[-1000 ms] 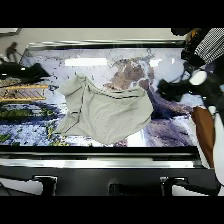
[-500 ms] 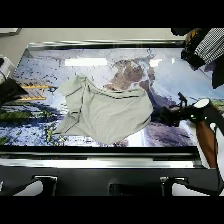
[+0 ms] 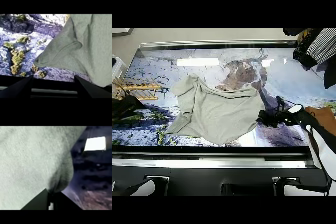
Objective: Fold the clothes and pants, and hang the long-sleeved shirts on hangers.
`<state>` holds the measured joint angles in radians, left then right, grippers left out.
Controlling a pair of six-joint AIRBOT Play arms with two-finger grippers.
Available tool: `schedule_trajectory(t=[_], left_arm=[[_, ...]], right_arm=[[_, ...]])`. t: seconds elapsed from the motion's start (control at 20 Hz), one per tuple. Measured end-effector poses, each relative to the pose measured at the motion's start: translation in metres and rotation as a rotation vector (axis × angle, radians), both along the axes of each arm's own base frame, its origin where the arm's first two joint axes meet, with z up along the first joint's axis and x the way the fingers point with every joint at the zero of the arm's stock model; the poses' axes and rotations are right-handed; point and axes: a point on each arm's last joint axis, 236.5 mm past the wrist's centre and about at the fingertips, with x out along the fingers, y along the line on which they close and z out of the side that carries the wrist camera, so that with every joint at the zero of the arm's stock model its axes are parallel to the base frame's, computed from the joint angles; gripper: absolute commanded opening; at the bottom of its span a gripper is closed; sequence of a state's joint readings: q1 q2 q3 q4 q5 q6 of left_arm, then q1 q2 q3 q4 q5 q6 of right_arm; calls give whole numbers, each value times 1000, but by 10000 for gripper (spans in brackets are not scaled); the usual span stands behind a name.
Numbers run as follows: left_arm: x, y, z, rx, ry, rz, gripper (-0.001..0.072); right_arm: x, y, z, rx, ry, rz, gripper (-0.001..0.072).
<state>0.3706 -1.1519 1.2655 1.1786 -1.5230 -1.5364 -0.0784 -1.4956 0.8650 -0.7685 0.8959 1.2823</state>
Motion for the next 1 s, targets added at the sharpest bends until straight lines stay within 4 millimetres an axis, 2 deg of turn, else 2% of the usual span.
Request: schedule_trajectory(t=[0.15,0.4,0.55,0.75,0.8,0.85,0.9,1.0], left_arm=[[-9,0,-38,-13,43,-4,585],[-26,-23,-109,-106,104,-28,585],[-36,-39,-138,-148,135,-71,584],[-30,-51,-165,-140,130,-105,579],[-29,-55,-171,-140,133,-114,434],[-28,-59,-177,-138,139,-122,132],[-27,-61,-181,-134,141,-129,18],[-21,-66,-182,-137,126,-139,17]], right_arm=[[-4,4,6,4,-4,23,33],[-14,15,42,39,-35,63,34],[-17,18,63,53,-54,53,34],[-22,21,84,68,-70,45,34],[-23,21,88,71,-75,45,34],[-25,22,94,75,-80,44,34],[-26,23,100,77,-89,44,34],[-29,24,114,81,-114,42,34]])
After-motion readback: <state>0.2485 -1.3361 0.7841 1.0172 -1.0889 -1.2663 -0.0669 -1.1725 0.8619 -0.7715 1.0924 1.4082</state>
